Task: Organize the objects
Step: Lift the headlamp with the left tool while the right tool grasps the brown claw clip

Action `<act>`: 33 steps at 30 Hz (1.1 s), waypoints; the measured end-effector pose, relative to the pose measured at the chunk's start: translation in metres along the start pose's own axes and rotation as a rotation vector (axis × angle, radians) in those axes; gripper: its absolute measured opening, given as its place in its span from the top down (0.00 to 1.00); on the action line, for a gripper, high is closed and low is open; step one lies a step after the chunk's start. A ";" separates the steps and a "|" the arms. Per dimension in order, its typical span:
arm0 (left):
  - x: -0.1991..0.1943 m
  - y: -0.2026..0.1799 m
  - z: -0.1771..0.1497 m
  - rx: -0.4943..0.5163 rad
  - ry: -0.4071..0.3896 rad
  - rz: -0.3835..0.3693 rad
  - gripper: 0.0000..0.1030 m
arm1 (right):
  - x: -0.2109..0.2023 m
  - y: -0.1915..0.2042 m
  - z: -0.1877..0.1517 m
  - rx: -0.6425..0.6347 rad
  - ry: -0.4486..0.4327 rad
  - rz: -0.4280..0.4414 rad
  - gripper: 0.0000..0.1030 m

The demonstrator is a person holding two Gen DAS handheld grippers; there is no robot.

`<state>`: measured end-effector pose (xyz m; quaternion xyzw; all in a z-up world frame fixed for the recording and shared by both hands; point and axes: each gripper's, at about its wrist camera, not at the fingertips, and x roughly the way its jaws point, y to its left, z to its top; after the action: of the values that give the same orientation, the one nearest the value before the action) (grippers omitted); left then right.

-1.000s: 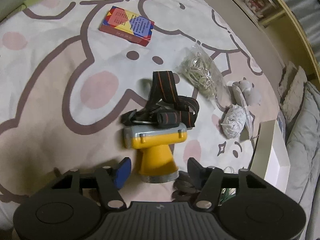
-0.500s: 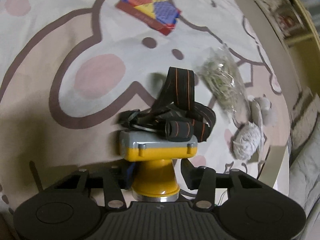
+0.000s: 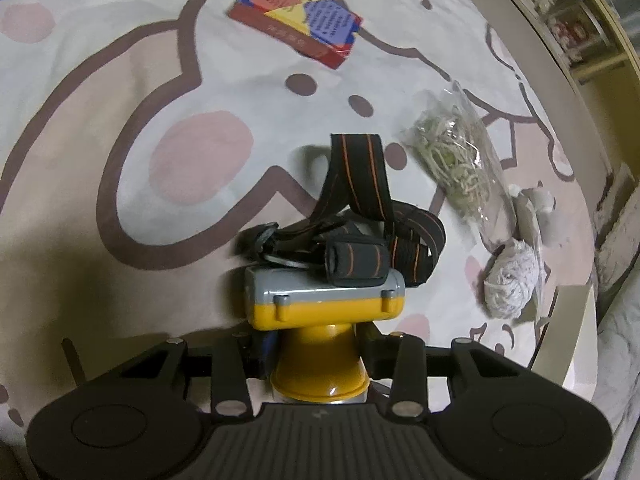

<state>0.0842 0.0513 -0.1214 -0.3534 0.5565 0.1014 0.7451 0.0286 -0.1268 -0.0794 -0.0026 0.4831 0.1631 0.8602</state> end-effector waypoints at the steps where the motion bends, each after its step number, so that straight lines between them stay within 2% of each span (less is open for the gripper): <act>1: -0.001 -0.001 -0.001 0.014 -0.004 0.001 0.60 | -0.001 0.000 0.000 0.003 -0.004 0.000 0.52; 2: -0.002 -0.002 -0.002 0.027 -0.007 0.001 0.60 | -0.003 -0.001 0.000 0.007 -0.011 0.002 0.56; 10: -0.019 -0.009 -0.006 0.111 -0.056 0.014 0.61 | -0.019 -0.009 0.003 0.046 -0.083 -0.011 0.56; 17: -0.043 -0.018 -0.007 0.184 -0.149 -0.033 0.61 | -0.042 -0.026 0.012 0.095 -0.188 -0.043 0.56; 25: -0.065 -0.038 -0.015 0.367 -0.215 -0.089 0.61 | -0.069 -0.049 0.020 0.162 -0.299 -0.081 0.56; 33: -0.087 -0.061 -0.035 0.562 -0.307 -0.111 0.60 | -0.087 -0.059 0.027 0.165 -0.367 -0.126 0.56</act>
<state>0.0594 0.0054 -0.0228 -0.1442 0.4237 -0.0449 0.8931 0.0258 -0.2030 -0.0016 0.0676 0.3291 0.0666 0.9395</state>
